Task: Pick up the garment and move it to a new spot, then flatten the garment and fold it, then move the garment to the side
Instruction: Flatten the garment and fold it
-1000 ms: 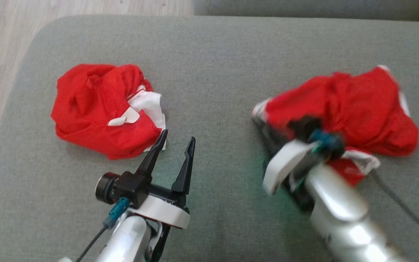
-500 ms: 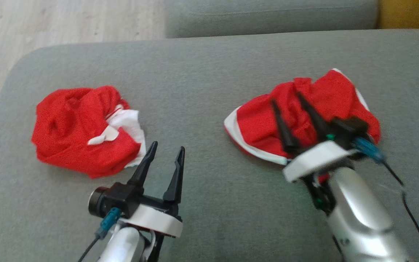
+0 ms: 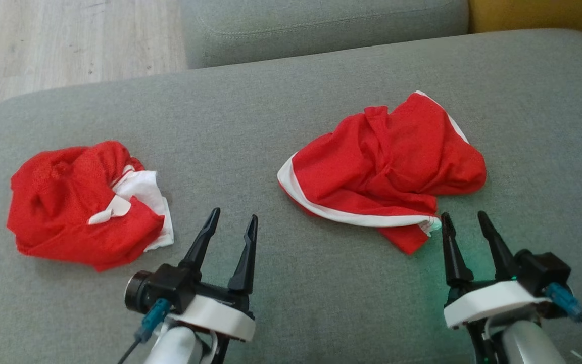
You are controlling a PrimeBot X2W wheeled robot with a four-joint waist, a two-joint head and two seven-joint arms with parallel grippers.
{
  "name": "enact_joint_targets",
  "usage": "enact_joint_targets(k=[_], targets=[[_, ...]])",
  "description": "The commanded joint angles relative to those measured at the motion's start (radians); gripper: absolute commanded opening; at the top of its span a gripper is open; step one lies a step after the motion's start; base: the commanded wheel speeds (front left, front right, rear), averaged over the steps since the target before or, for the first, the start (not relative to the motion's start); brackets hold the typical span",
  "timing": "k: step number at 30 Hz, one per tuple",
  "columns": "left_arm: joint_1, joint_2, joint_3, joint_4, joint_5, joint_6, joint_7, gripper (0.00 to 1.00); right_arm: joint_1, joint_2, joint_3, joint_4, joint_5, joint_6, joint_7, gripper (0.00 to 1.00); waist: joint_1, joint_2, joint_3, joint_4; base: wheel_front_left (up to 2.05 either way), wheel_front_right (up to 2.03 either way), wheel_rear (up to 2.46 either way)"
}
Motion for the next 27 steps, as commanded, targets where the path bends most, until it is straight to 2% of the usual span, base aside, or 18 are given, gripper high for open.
enact_joint_targets(k=[1, 8, 19, 25, 26, 27], targets=[[-0.046, -0.001, 0.026, -0.031, -0.009, 0.004, -0.005, 1.0, -0.034, -0.004, 0.016, -0.039, -0.002, -0.001, -0.012, 1.0, 0.0, 0.0, 0.002, 0.0, 0.0, 0.0, 0.0], [-0.061, -0.001, 0.01, -0.021, -0.007, -0.001, -0.005, 1.0, -0.024, -0.004, 0.058, -0.044, -0.073, -0.001, 0.059, 1.0, 0.0, 0.0, 0.018, 0.029, 0.0, 0.0, 0.0], [-0.083, -0.001, -0.017, -0.024, -0.025, 0.008, -0.005, 1.0, -0.058, -0.004, -0.047, 0.01, -0.335, -0.001, 0.169, 1.0, 0.0, 0.0, 0.052, 0.086, 0.0, 0.0, 0.0], [-0.086, -0.001, -0.015, -0.019, -0.02, 0.009, -0.005, 1.0, -0.073, -0.004, -0.047, 0.033, -0.335, -0.001, 0.173, 1.0, 0.0, 0.0, 0.057, 0.09, 0.0, 0.0, 0.0], [-0.085, -0.001, -0.013, -0.019, -0.019, 0.009, -0.005, 1.0, -0.075, -0.004, -0.046, 0.038, -0.319, -0.001, 0.172, 0.92, 0.0, 0.0, 0.056, 0.088, 0.0, 0.0, 0.0], [-0.083, -0.001, -0.011, -0.018, -0.017, 0.008, -0.005, 1.0, -0.078, -0.004, -0.044, 0.043, -0.309, -0.001, 0.171, 0.0, 0.0, 0.0, 0.054, 0.086, 0.0, 0.0, 0.0]])
